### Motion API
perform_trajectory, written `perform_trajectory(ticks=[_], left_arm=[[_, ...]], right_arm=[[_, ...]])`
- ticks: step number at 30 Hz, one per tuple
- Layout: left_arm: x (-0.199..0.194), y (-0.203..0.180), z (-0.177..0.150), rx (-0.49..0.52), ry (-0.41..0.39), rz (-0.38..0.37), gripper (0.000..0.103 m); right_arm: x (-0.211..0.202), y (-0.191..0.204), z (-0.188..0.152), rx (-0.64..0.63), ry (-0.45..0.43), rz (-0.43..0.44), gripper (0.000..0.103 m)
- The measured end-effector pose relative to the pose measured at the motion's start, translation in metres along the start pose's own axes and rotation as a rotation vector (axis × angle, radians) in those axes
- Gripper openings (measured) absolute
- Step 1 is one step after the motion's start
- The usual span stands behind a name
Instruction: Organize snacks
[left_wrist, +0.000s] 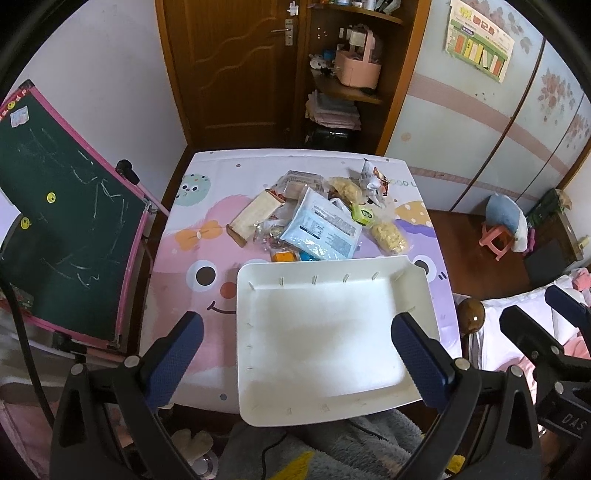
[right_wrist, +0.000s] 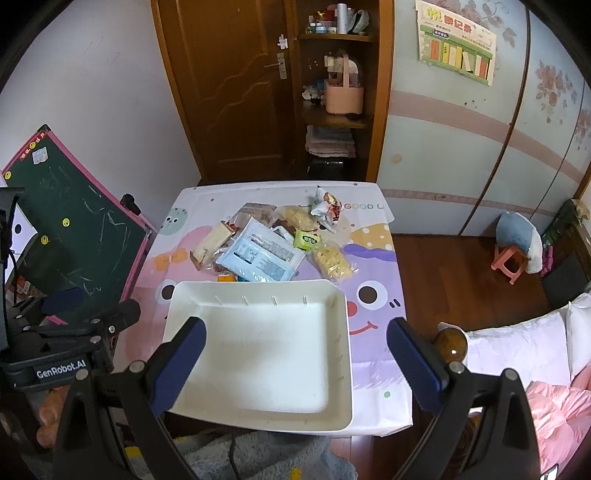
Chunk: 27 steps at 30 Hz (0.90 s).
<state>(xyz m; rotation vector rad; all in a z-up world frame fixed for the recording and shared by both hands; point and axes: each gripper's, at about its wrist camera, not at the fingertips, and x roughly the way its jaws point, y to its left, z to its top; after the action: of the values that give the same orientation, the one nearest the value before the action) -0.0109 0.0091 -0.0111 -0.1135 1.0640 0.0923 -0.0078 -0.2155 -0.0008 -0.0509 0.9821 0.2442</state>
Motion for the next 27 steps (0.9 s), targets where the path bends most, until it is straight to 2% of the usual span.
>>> perform_trajectory(ticks=[27], left_arm=[[-0.0008,0.0001,-0.0035,-0.005,0.003,0.007,0.102]], right_arm=[[0.0071,0.0083,-0.0040,-0.014,0.021,0.014,0.099]])
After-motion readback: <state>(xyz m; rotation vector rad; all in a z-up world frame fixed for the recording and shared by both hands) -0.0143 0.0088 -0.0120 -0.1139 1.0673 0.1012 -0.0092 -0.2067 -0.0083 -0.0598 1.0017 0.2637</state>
